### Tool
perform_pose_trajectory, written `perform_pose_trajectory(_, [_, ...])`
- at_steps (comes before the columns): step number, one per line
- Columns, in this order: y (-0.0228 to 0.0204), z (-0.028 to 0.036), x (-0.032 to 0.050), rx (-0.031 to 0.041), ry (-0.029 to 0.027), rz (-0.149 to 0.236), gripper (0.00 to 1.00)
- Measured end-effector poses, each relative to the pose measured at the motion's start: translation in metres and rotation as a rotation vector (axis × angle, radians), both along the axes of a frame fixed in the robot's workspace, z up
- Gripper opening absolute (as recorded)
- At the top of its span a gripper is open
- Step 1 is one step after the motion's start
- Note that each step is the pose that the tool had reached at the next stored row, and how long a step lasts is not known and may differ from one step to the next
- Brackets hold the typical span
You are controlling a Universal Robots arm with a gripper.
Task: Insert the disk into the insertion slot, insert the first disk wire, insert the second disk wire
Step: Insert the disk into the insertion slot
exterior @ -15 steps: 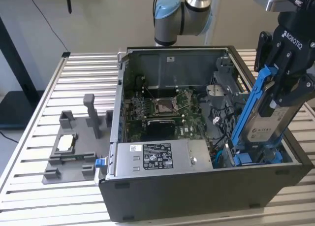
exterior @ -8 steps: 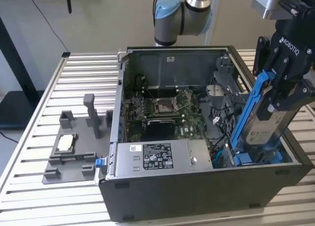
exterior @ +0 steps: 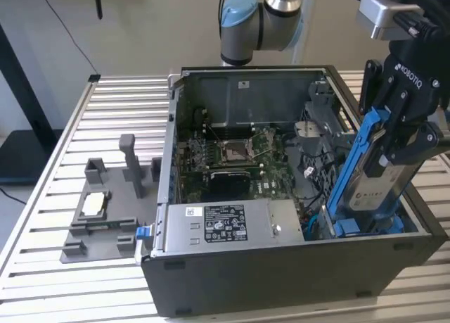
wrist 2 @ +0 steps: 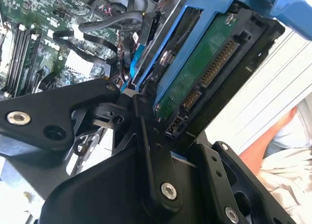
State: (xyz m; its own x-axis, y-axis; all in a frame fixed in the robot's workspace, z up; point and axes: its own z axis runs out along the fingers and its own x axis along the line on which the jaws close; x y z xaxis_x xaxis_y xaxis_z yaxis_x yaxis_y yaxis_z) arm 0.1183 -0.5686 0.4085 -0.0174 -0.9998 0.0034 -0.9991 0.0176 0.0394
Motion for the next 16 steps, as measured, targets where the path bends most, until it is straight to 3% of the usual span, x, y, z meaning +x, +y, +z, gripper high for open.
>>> perform_pose_trajectory(16, [0.0045,-0.0196,-0.0012,0.0001,0.0002,0.003,0.33])
